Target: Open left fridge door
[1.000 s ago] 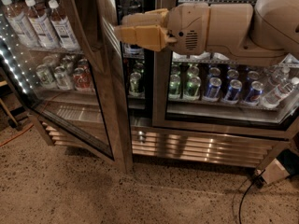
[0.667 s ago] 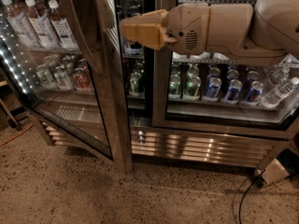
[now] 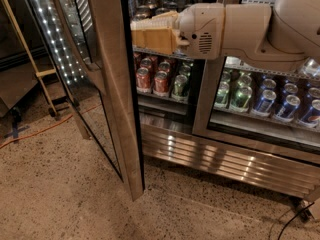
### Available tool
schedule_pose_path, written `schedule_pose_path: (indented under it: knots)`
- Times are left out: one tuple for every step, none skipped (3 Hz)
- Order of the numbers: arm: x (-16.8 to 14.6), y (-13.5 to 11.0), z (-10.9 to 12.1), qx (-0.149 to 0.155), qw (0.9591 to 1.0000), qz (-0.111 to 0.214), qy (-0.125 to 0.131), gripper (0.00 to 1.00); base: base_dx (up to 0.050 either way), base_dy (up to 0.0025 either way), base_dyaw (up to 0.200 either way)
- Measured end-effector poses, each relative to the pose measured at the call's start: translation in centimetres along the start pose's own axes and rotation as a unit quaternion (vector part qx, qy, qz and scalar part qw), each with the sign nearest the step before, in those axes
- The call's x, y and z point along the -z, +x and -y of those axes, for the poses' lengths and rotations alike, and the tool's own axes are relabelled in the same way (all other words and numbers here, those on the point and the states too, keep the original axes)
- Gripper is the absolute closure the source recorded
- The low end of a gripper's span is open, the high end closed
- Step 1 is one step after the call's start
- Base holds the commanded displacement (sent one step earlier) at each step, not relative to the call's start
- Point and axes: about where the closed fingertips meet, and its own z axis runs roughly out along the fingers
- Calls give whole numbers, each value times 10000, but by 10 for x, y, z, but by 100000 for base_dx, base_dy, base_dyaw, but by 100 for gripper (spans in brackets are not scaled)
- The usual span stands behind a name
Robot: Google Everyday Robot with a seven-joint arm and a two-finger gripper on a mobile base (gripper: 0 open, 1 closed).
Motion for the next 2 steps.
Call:
schedule_pose_path:
  knots:
    - [0,0,0,0,10000,0,0,100,-2737,-232,16820]
    - [0,0,0,0,10000,0,0,100,2,-3,-19565]
